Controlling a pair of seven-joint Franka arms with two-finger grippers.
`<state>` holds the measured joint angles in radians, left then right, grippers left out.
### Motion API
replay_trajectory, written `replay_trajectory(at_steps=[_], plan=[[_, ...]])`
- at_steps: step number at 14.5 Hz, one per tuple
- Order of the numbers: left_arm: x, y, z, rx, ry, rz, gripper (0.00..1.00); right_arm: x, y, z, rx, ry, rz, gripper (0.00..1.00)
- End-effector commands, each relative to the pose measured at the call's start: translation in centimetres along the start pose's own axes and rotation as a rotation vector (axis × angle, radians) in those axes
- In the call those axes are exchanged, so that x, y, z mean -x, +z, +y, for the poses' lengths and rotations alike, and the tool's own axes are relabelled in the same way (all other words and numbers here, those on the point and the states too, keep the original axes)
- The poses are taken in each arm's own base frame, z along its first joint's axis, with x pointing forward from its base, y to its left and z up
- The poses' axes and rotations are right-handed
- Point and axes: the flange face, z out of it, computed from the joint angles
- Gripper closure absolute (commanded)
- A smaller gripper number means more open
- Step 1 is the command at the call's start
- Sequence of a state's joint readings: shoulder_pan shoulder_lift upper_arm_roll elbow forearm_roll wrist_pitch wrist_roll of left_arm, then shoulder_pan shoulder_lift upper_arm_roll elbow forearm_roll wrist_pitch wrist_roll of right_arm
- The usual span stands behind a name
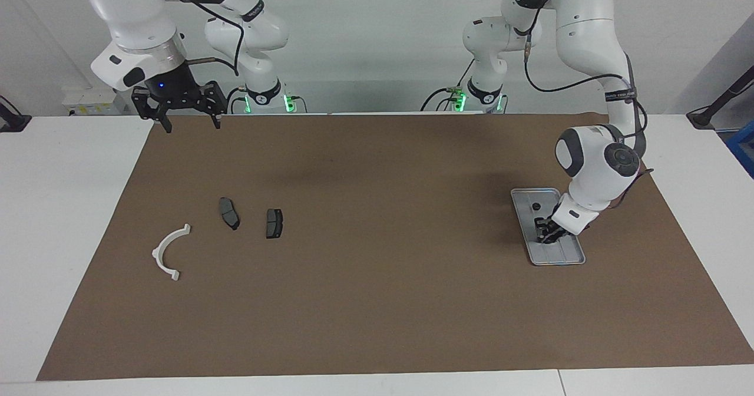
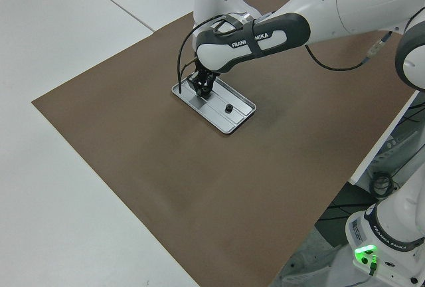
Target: Pick bearing gear from pile to tray
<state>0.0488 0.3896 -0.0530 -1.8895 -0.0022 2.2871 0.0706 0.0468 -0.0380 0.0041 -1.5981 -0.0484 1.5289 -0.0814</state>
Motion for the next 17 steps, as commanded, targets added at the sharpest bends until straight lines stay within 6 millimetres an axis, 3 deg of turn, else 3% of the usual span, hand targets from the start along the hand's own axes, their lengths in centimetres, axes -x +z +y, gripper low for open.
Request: replay_trajectory(at_steps=[1, 2, 6, 11, 13, 14, 17], plan=[[-0.1, -3.4, -1.3, 0.01, -0.006, -0.011, 0.0, 0.4, -0.2, -0.1, -0.017, 0.003, -0.001, 0.0], [-0.2, -5.6, -2.2, 0.012, -0.023, -0.012, 0.0, 0.4, -0.3, -0.1, -0.017, 0.003, 0.0, 0.0], [2.7, -14.9, -1.5, 0.002, -0.029, -0.009, 0.0, 0.4, -0.4, -0.6, -0.063, 0.039, 0.003, 0.0], [7.3, -23.6, -0.1, -0.008, -0.065, -0.008, 0.0, 0.4, -0.4, -0.5, -0.063, 0.077, 0.003, 0.0], [8.3, -25.1, 0.4, -0.008, -0.079, -0.013, 0.0, 0.3, -0.4, -0.4, -0.062, 0.078, 0.008, 0.0], [8.2, -25.1, 1.5, -0.01, -0.059, -0.014, 0.0, 0.3, -0.4, -0.5, -0.061, 0.076, 0.009, 0.0], [8.1, -24.7, 2.1, -0.011, -0.045, 0.009, 0.0, 0.4, -0.5, -0.4, -0.061, 0.078, 0.012, 0.0]])
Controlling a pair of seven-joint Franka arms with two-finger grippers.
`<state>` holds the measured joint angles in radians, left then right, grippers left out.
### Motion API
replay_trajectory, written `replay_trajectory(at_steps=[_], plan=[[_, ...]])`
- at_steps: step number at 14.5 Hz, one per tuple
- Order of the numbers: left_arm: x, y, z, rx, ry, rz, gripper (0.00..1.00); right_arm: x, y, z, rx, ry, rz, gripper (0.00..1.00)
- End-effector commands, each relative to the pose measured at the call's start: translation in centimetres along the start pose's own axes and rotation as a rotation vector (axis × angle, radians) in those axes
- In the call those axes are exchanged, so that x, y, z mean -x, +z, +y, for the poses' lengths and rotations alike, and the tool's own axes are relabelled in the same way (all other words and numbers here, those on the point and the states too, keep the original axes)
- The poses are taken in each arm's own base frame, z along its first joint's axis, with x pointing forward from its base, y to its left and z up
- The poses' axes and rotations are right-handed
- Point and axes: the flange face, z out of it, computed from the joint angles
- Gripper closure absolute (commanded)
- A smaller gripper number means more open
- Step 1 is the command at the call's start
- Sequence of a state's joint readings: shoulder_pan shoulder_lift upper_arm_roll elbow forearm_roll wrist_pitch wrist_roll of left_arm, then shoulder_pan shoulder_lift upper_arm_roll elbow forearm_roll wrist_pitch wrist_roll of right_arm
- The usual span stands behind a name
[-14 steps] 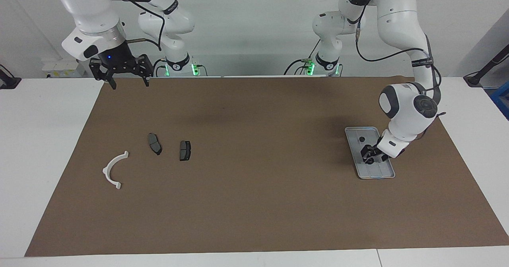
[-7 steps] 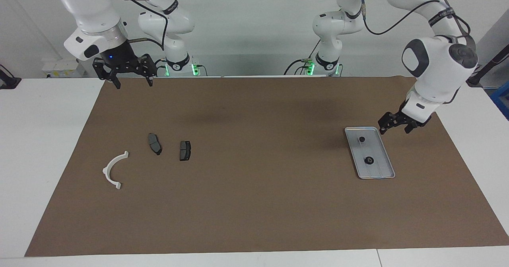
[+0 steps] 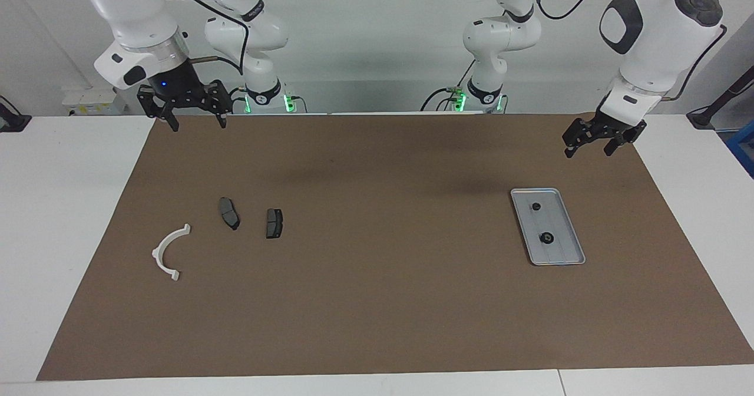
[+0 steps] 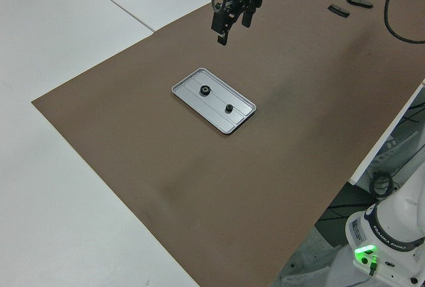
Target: Pick bearing gear from pile to tray
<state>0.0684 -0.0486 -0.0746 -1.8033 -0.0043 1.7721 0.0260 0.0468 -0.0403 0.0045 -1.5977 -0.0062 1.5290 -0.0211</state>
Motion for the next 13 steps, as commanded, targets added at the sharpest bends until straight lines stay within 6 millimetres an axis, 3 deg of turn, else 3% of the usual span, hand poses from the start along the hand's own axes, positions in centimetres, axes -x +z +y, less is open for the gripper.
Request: replay_trajectory(at_steps=[1, 6, 8, 11, 13], plan=[[0.4, 0.9, 0.4, 0.011, -0.006, -0.005, 0.0, 0.3, -0.4, -0.1, -0.019, 0.016, 0.007, 0.0], [-1.5, -3.0, 0.8, 0.014, 0.0, -0.043, 0.0, 0.3, -0.4, 0.0, -0.007, 0.017, 0.013, 0.0], [-1.6, -3.4, 1.1, 0.016, -0.012, -0.042, 0.0, 0.3, -0.4, 0.0, -0.009, 0.017, 0.013, 0.0], [-0.9, -4.2, 3.5, 0.004, -0.029, -0.042, 0.0, 0.3, -0.4, 0.0, -0.007, 0.017, 0.013, 0.0], [-0.8, -4.5, 3.6, 0.004, -0.016, -0.033, 0.0, 0.3, -0.5, 0.0, -0.007, 0.017, 0.015, 0.0]])
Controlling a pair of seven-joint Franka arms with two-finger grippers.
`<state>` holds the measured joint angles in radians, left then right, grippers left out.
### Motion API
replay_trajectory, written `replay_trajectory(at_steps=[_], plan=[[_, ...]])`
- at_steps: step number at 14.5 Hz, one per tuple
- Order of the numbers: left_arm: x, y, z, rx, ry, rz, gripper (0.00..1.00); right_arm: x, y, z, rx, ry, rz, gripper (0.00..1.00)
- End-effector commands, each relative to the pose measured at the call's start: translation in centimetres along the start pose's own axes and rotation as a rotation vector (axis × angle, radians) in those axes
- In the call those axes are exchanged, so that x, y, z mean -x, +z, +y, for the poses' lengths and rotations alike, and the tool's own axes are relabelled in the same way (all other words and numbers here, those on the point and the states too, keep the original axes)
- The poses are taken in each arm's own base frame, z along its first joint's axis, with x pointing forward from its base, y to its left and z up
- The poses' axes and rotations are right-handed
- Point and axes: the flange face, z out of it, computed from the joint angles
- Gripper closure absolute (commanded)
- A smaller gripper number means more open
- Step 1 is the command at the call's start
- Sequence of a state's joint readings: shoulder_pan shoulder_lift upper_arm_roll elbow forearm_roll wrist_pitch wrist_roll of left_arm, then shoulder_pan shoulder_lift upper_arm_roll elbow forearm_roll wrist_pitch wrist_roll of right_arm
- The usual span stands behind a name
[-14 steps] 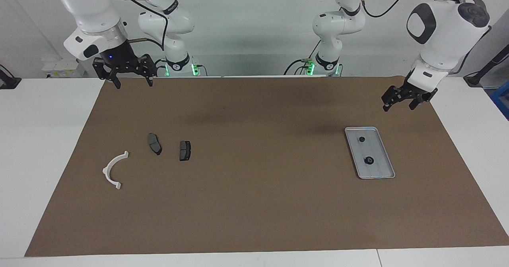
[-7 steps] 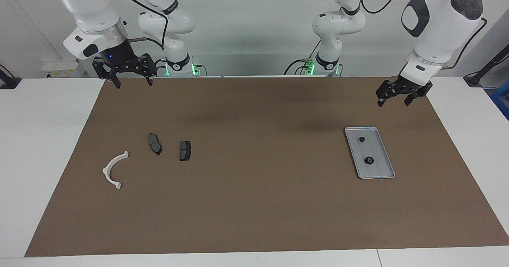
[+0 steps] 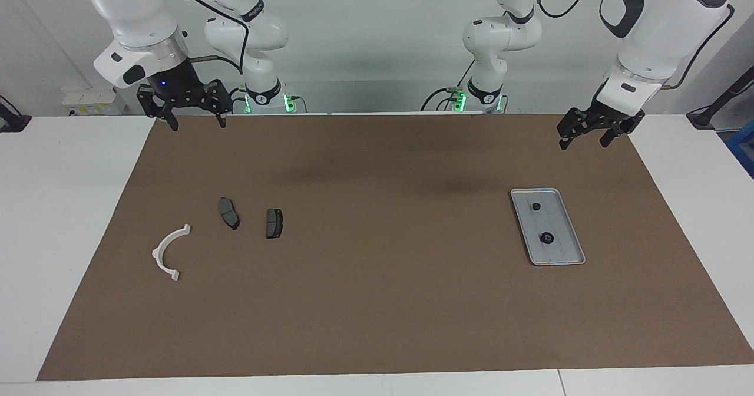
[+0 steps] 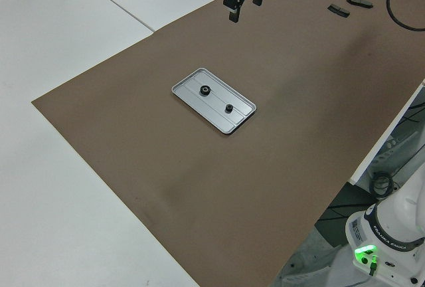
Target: Pick bearing gear from pile to tray
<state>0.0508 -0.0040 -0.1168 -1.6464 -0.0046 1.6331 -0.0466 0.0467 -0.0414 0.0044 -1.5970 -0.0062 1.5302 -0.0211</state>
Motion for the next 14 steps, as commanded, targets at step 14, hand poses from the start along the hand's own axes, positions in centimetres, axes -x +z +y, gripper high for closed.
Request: replay_trajectory(at_steps=[14], plan=[[-0.06, -1.18, -0.37, -0.001, 0.033, 0.006, 0.0, 0.32, -0.5, 0.01, -0.007, 0.015, 0.015, 0.0]])
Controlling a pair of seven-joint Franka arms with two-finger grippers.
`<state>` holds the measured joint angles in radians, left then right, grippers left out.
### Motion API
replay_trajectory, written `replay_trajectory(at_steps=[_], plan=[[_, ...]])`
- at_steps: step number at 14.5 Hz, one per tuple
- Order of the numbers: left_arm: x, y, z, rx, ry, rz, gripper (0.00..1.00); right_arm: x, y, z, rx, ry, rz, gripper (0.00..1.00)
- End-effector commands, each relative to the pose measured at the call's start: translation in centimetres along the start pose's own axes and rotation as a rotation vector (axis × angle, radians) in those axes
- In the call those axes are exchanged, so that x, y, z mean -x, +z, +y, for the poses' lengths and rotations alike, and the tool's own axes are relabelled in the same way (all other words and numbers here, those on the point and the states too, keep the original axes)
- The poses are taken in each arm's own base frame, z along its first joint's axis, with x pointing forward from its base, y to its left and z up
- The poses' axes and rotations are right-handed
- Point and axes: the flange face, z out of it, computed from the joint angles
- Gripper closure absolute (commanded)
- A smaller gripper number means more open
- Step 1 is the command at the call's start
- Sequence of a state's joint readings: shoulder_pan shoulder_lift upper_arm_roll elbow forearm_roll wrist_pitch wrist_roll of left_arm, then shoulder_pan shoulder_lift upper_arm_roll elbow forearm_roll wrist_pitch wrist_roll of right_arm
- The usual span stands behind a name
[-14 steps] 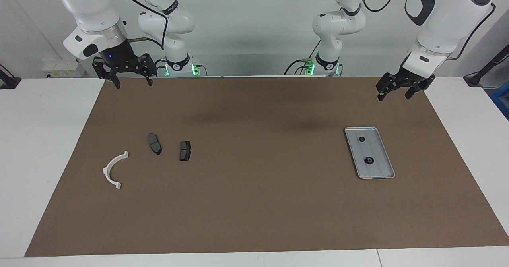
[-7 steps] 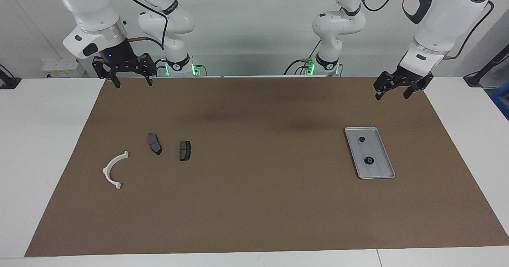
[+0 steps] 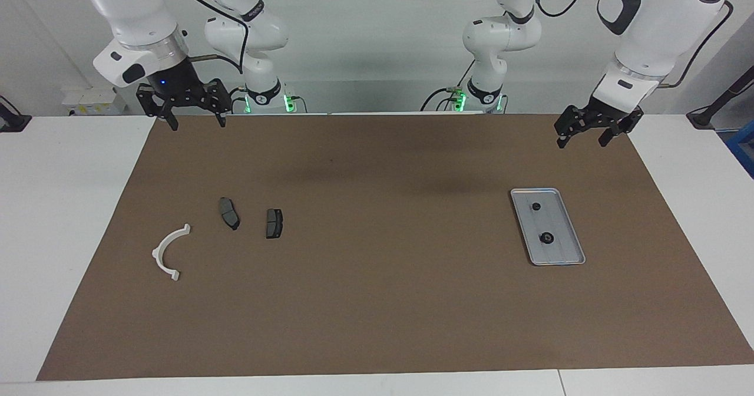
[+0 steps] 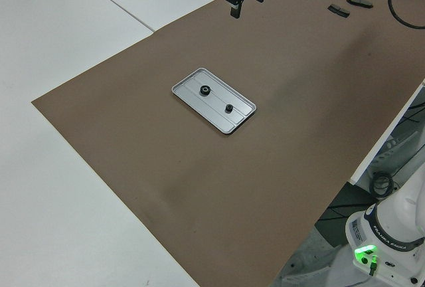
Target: Pick bearing gear from pile to tray
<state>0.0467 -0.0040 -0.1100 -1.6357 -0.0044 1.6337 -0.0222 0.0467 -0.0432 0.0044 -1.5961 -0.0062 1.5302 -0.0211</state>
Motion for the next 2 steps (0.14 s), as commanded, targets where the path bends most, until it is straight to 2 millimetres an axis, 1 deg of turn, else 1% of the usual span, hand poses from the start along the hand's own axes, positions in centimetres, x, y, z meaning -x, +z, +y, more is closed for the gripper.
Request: replay_trajectory(at_steps=[1, 2], plan=[[0.03, -0.64, -0.3, -0.001, 0.01, -0.008, 0.0, 0.26, -0.36, 0.01, -0.007, 0.015, 0.012, 0.0], [0.07, -0.73, -0.3, -0.001, 0.01, -0.007, 0.0, 0.26, -0.36, -0.07, -0.007, 0.014, 0.012, 0.0]])
